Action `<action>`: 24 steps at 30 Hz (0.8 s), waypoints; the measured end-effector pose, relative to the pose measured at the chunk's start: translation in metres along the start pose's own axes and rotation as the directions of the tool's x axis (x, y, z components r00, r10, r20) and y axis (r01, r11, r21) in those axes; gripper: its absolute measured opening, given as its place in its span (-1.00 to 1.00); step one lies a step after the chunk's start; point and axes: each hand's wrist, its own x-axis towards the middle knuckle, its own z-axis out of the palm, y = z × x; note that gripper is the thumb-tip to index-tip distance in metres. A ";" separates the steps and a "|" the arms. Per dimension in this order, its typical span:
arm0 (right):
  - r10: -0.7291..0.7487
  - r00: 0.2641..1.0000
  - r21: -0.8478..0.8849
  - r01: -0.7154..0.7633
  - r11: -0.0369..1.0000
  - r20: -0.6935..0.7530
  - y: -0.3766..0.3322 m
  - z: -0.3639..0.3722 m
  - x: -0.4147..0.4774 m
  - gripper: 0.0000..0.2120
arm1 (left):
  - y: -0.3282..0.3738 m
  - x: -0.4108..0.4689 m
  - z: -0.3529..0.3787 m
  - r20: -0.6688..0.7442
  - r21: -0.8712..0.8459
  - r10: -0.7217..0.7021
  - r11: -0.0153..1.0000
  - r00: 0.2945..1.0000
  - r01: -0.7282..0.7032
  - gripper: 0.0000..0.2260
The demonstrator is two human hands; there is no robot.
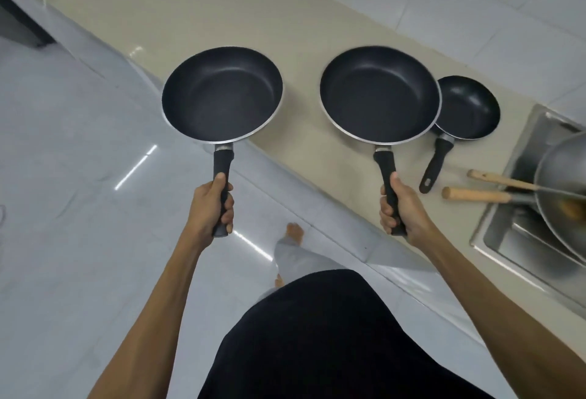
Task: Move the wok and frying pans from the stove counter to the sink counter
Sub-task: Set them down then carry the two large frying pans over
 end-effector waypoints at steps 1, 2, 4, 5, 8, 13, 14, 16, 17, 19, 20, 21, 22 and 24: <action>-0.009 1.000 0.012 0.010 1.000 -0.016 -0.003 0.007 0.005 -0.50 | 0.008 0.016 -0.002 0.021 0.007 0.002 1.000 1.000 -0.002 -0.65; -0.021 0.999 0.023 0.022 1.000 -0.031 -0.007 0.015 0.009 -0.50 | 0.017 0.031 -0.004 0.049 0.014 0.005 1.000 0.999 -0.006 -0.65; -0.041 0.997 0.031 0.043 0.999 -0.065 -0.014 0.029 0.017 -0.51 | 0.035 0.058 -0.006 0.103 0.036 0.011 0.999 0.995 -0.014 -0.66; -0.044 0.995 0.038 0.048 0.998 -0.087 -0.017 0.036 0.020 -0.51 | 0.044 0.071 -0.007 0.129 0.055 0.009 0.998 0.992 -0.016 -0.66; -0.048 0.987 0.082 0.061 0.995 -0.151 -0.029 0.054 0.028 -0.51 | 0.071 0.103 -0.014 0.202 0.089 0.014 0.995 0.979 -0.032 -0.65; -0.017 0.978 0.155 0.050 0.987 -0.208 -0.047 0.086 0.036 -0.51 | 0.109 0.148 -0.029 0.316 0.155 0.033 0.984 0.948 -0.086 -0.65; -0.014 0.975 0.170 0.052 0.984 -0.223 -0.048 0.093 0.037 -0.50 | 0.116 0.158 -0.031 0.340 0.171 0.027 0.981 0.940 -0.090 -0.64; 0.011 0.967 0.182 0.037 0.983 -0.254 -0.050 0.108 0.039 -0.49 | 0.130 0.180 -0.034 0.360 0.195 0.009 0.977 0.933 -0.085 -0.65; 0.018 0.962 0.194 0.037 0.980 -0.273 -0.051 0.117 0.042 -0.49 | 0.137 0.192 -0.034 0.372 0.208 0.005 0.974 0.928 -0.089 -0.65; 0.014 0.949 0.222 0.059 0.973 -0.314 -0.051 0.138 0.046 -0.50 | 0.151 0.218 -0.033 0.411 0.235 0.004 0.966 0.912 -0.111 -0.66; 0.014 0.943 0.232 0.068 0.970 -0.333 -0.052 0.151 0.047 -0.51 | 0.158 0.232 -0.032 0.439 0.247 0.006 0.961 0.899 -0.127 -0.66; 0.023 0.935 0.247 0.070 0.967 -0.355 -0.053 0.164 0.049 -0.51 | 0.165 0.245 -0.034 0.464 0.261 0.001 0.955 0.886 -0.138 -0.66; 0.034 0.926 0.268 0.074 0.961 -0.376 -0.054 0.177 0.050 -0.52 | 0.172 0.257 -0.038 0.486 0.274 -0.010 0.951 0.874 -0.142 -0.66; 0.043 0.909 0.321 0.102 0.941 -0.416 -0.057 0.199 0.053 -0.53 | 0.186 0.281 -0.046 0.531 0.281 -0.018 0.947 0.847 -0.156 -0.66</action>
